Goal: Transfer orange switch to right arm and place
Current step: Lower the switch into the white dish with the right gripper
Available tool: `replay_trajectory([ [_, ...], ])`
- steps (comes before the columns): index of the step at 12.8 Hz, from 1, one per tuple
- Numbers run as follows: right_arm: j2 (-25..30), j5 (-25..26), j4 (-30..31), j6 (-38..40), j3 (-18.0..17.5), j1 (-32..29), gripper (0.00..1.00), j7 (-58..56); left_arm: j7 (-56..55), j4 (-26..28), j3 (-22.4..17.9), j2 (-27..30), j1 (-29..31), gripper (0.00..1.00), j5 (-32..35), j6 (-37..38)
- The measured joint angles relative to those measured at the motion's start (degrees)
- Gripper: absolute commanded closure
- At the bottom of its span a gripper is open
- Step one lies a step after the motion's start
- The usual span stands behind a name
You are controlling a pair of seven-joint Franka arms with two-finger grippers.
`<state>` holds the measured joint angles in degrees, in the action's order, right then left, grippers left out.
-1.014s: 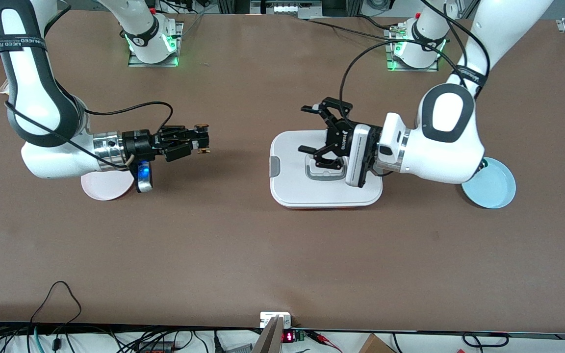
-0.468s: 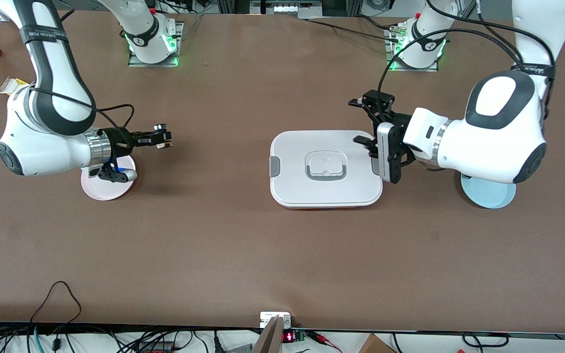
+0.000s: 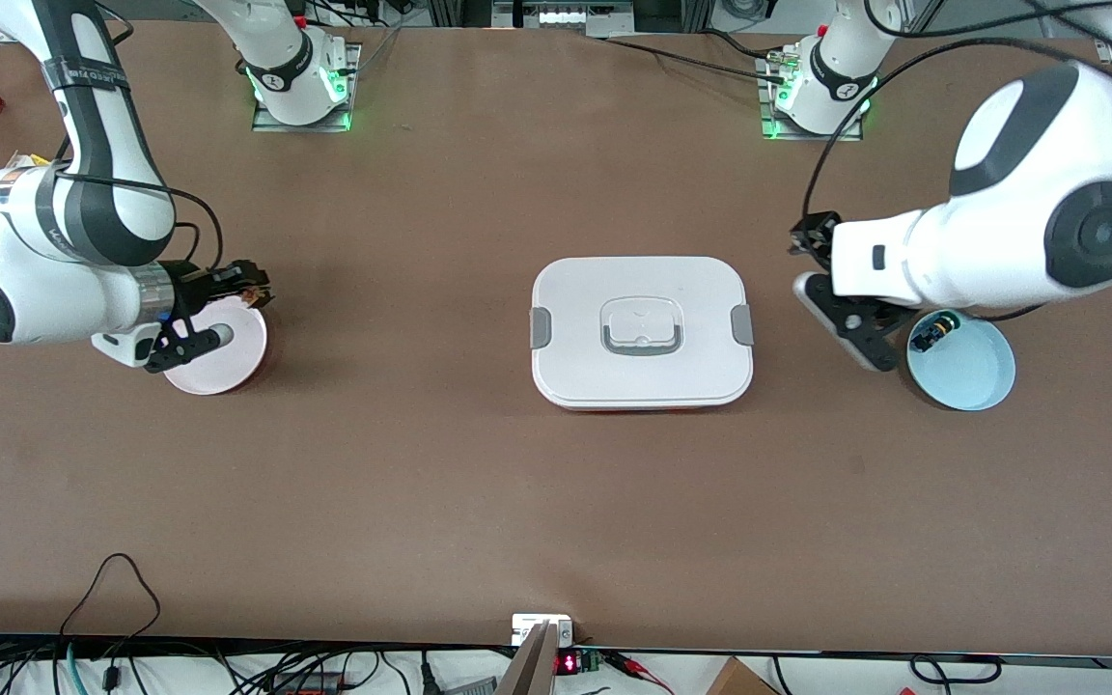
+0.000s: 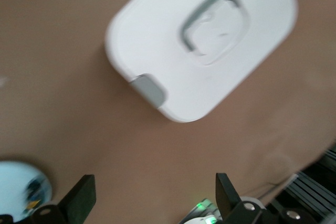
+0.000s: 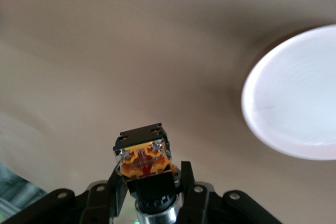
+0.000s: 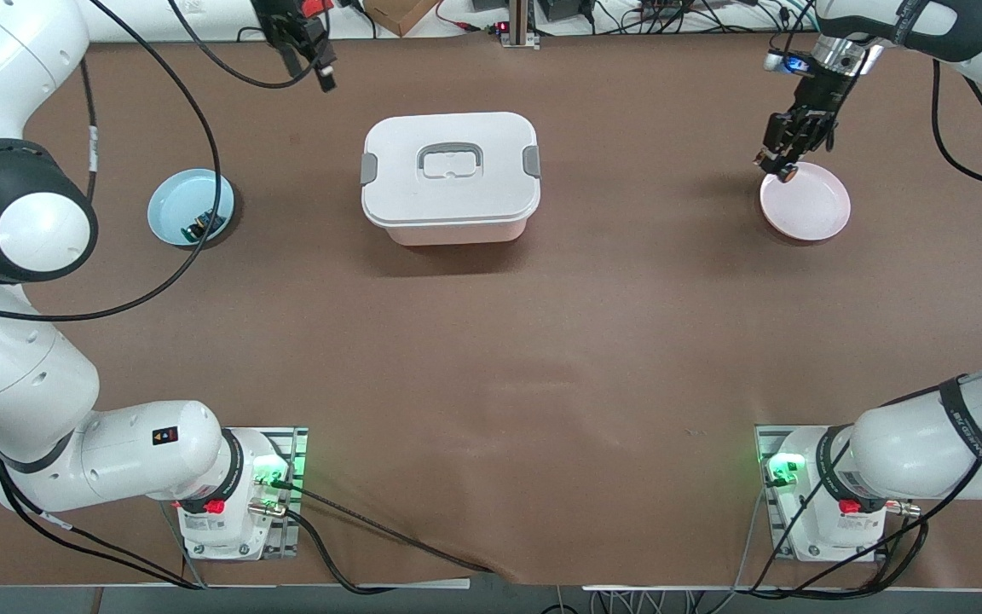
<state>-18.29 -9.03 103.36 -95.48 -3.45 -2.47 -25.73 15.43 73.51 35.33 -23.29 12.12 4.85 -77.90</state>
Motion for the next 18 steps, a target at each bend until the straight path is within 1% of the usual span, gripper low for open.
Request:
replay_trajectory([
  [2, -0.04, 4.79, 0.3, -2.61, 0.01, -1.05, 0.75, -8.81, -4.58, -0.06, -0.56, 2.14, -0.3, 0.0, 4.35, 0.17],
  [3, -0.07, 7.1, 0.7, -4.31, 0.02, -1.44, 0.75, -12.5, -5.78, -0.04, -2.58, 3.19, -1.07, 0.0, 4.82, -0.04],
  [4, -0.09, 8.98, 1.36, -6.48, 0.02, -1.81, 0.75, -15.96, -6.51, 0.19, -7.06, 4.55, -3.13, 0.0, 4.38, -1.23],
  [5, -0.11, 10.53, 2.2, -9.1, 0.02, -2.19, 0.75, -19.61, -7.62, 1.3, -13.02, 6.24, -5.82, 0.0, 1.88, -3.72],
  [6, -0.14, 11.95, 3.13, -11.82, 0.02, -2.6, 0.75, -23.25, -8.96, 4.09, -18.77, 8.52, -7.75, 0.0, -3.0, -6.9],
  [7, -0.17, 13.16, 4.02, -14.18, 0.03, -2.99, 0.75, -26.41, -9.75, 8.44, -23.83, 11.43, -9.06, 0.0, -7.18, -10.5],
  [8, -0.19, 13.9, 5.03, -16.22, 0.03, -3.49, 0.75, -29.34, -10.43, 13.12, -27.71, 14.62, -10.4, 0.0, -8.4, -14.27],
  [9, -0.21, 14.11, 6.19, -18.28, 0.03, -4.09, 0.75, -32.5, -11.88, 17.34, -30.26, 17.7, -11.73, 0.0, -7.4, -17.48],
  [10, -0.22, 14.26, 7.63, -20.66, 0.04, -4.8, 0.75, -36.12, -13.22, 20.32, -31.45, 20.14, -12.77, 0.0, -5.33, -19.38],
  [12, -0.29, 15.31, 10.95, -26.0, 0.05, -6.11, 0.75, -42.95, -14.95, 23.27, -31.72, 22.78, -13.76, 0.0, -2.84, -20.1],
  [14, -0.52, 16.71, 13.52, -30.29, 0.05, -6.64, 0.75, -46.46, -15.66, 24.07, -31.7, 22.68, -14.25, 0.0, -2.6, -20.38],
  [18, -1.0, 17.12, 17.37, -37.22, 0.09, -7.32, 0.75, -49.35, -16.13, 23.86, -31.68, 21.32, -14.25, 0.0, -2.61, -21.07],
])
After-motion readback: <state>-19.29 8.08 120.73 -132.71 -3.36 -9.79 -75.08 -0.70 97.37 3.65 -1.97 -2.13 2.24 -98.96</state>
